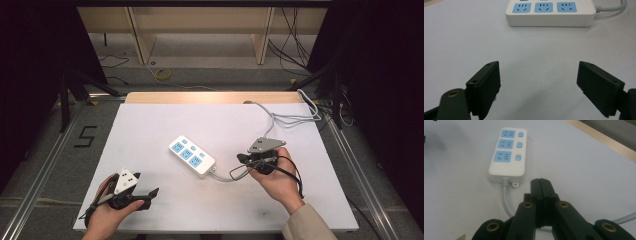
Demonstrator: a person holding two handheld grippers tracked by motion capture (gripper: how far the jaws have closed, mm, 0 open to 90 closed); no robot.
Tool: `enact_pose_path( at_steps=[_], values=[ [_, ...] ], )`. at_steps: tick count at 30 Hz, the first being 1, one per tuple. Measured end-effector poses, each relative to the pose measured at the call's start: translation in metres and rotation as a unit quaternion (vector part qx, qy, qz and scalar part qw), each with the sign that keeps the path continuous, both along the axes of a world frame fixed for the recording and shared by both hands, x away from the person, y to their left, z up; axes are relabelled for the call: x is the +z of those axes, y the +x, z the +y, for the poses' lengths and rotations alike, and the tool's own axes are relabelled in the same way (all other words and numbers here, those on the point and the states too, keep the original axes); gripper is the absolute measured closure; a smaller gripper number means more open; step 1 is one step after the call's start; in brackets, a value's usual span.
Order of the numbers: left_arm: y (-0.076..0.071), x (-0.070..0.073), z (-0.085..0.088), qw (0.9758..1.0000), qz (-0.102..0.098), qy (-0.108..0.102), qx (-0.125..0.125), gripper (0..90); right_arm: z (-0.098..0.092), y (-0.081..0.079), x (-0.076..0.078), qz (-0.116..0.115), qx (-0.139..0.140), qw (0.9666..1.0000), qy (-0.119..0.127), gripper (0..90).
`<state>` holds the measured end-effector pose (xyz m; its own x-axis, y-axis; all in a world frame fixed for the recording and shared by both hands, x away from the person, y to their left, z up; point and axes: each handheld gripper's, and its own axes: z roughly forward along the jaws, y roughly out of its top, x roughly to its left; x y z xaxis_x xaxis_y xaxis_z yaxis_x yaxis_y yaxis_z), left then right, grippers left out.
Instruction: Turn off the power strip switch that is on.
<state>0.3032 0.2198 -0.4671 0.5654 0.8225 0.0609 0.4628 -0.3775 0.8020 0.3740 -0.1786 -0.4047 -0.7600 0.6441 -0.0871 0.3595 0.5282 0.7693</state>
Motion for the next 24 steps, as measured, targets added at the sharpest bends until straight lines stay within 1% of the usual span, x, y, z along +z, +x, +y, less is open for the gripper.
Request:
enact_pose_path(
  at_steps=[24],
  values=[
    [0.000,0.000,0.000,1.0000,-0.001,-0.001,0.000,19.1,0.011,0.008,0.004,0.007,0.006,0.9999,-0.007,90.0]
  ],
)
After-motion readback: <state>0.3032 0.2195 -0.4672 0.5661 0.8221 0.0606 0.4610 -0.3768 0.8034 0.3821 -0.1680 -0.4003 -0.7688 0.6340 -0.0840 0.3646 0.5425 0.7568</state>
